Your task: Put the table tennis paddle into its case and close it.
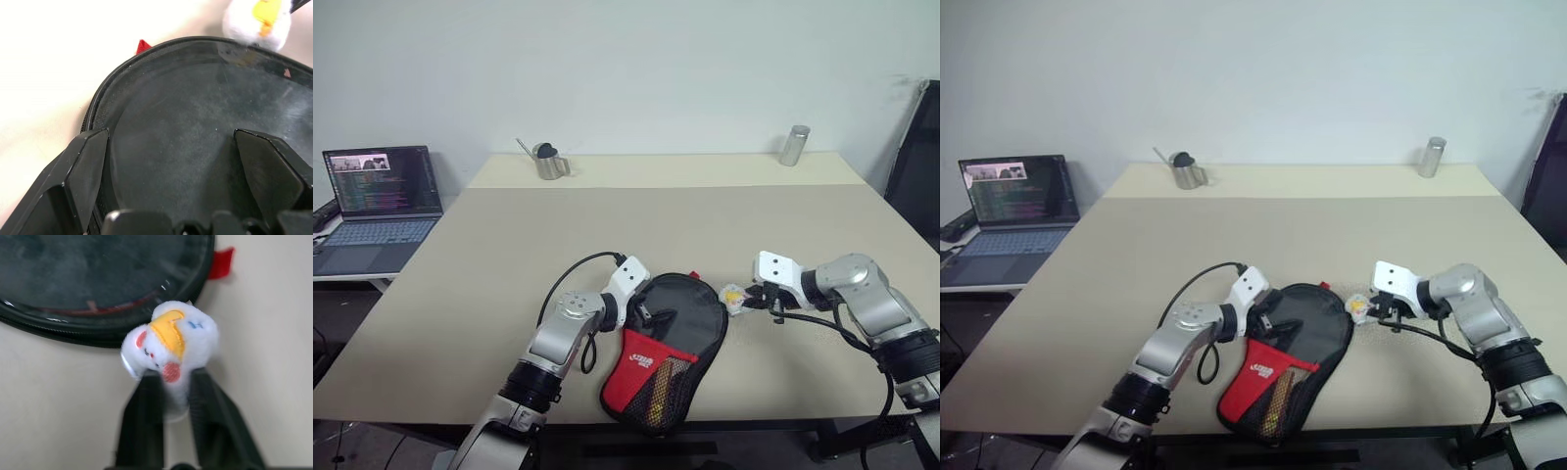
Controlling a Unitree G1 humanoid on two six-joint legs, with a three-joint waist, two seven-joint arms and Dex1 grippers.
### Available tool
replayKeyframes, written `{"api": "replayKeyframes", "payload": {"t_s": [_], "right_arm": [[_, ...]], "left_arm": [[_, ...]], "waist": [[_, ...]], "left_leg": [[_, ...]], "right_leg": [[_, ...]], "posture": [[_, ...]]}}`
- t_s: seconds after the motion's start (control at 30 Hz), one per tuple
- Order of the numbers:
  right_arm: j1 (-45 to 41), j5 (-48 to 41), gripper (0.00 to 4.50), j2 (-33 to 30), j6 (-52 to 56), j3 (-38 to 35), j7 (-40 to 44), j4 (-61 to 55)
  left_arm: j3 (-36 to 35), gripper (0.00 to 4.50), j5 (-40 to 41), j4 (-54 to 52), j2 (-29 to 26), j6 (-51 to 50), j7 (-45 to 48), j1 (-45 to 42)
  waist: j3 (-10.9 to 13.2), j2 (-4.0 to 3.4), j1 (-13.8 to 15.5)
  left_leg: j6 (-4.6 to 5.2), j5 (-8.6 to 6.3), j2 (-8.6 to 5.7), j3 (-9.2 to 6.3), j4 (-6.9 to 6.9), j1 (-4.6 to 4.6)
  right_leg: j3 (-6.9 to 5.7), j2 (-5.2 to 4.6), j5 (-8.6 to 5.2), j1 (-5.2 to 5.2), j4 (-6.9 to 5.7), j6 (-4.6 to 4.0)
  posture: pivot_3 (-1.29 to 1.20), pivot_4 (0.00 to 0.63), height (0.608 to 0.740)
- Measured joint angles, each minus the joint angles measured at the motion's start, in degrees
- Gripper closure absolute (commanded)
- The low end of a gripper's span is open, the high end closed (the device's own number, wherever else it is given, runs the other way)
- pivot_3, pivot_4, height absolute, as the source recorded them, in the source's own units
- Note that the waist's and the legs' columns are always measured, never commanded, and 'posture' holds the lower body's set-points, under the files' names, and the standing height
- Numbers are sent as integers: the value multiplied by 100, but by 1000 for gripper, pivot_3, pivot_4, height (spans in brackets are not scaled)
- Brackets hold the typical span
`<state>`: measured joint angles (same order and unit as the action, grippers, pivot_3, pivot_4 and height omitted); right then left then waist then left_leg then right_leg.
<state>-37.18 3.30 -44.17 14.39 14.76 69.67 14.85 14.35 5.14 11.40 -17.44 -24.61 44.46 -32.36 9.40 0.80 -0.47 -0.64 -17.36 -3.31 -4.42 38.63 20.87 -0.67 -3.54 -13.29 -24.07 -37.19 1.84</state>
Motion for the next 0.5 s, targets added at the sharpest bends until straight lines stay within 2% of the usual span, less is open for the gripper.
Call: {"api": "replayKeyframes", "payload": {"t_s": [0.23, 0.37, 0.5], "right_arm": [[77, -125, 336, -298, -9, -7, 491, -28], [83, -417, 336, -587, -2, -167, 866, -169], [-128, -914, 336, -531, 218, -409, 1034, -337]], "left_arm": [[-287, 0, 272, -181, -313, -15, 259, -106], [-633, 0, 612, -568, -773, -126, 625, -199], [-903, 0, 1011, -926, -1422, -293, 1129, -183]], "waist": [[2, 2, 0], [2, 2, 0], [7, 2, -39]], "left_leg": [[1, -1, 1, -1, 6, 4], [1, -1, 1, -2, 7, 4], [1, -2, 5, -2, 7, 3]], "right_leg": [[-1, 1, 1, -1, -3, 1], [-1, 0, 1, 0, -1, 2], [0, 3, 1, -2, -3, 2]], "posture": [[0, 150, 740], [0, 150, 740], [0, 150, 740]]}}
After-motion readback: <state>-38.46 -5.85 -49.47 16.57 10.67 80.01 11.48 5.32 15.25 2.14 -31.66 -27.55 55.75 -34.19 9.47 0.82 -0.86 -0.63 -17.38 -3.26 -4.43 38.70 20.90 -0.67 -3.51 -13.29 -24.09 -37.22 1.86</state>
